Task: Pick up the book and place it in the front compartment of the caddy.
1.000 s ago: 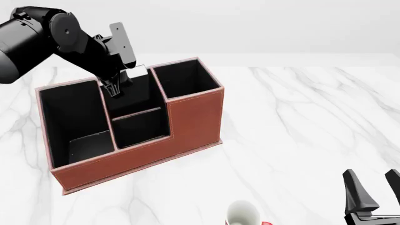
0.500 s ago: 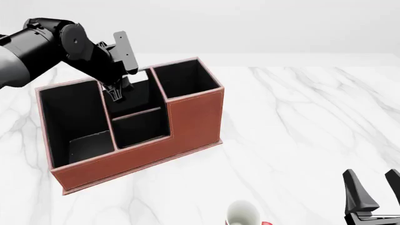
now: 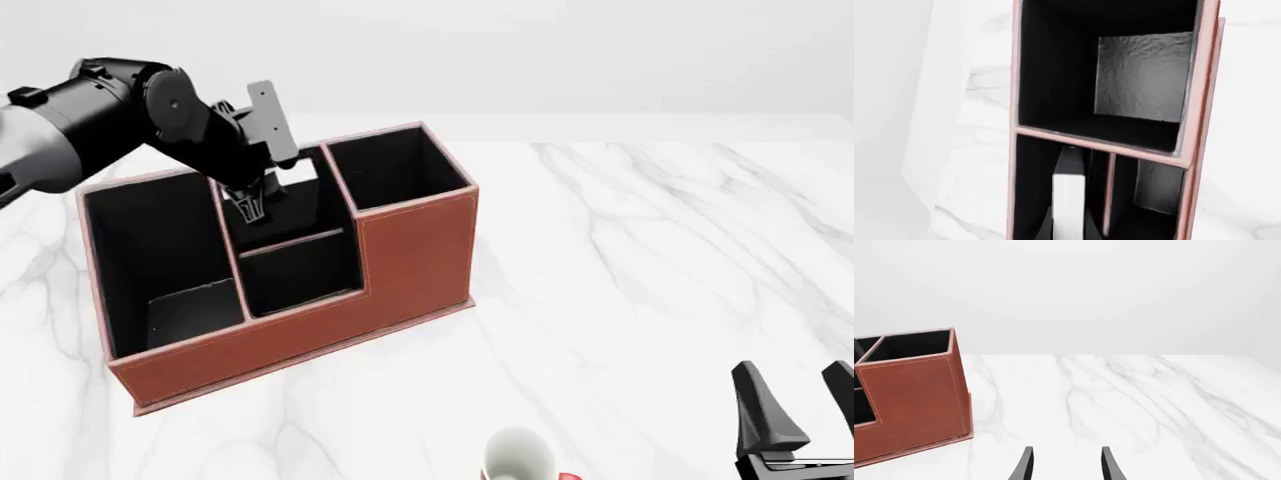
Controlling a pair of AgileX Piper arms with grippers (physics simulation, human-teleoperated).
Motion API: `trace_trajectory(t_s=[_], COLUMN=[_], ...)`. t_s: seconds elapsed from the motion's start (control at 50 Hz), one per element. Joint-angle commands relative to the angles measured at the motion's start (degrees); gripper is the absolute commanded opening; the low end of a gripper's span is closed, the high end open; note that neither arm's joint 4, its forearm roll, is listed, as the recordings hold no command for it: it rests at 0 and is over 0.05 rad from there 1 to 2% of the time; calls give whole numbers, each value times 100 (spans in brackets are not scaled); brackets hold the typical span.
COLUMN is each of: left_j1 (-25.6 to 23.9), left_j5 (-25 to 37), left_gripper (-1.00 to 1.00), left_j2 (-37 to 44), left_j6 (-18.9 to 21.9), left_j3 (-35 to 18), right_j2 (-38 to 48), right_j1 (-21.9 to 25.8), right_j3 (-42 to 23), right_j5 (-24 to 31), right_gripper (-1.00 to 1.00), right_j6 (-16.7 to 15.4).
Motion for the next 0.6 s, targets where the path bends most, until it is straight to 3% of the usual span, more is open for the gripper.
trace_trajectory(t_s=[0.02, 0.12, 0.14, 0.22, 0.6], left_j1=[112, 157, 66, 216, 307], left_j5=[-125, -144, -79, -164, -278], left_gripper=[-100, -100, -100, -100, -100], left_j2=[136, 204, 216, 286, 489], left_j6=[119, 117, -37, 151, 172], left_j3=[105, 121, 18, 82, 169], right_j2=[-20, -20, -18, -22, -17], right_j1=[0, 0, 1, 1, 1], right_j3=[3, 3, 3, 3, 4], right_j5=[14, 14, 13, 14, 12], right_gripper=[100, 100, 100, 100, 100], right_j6=[-1, 2, -1, -1, 2])
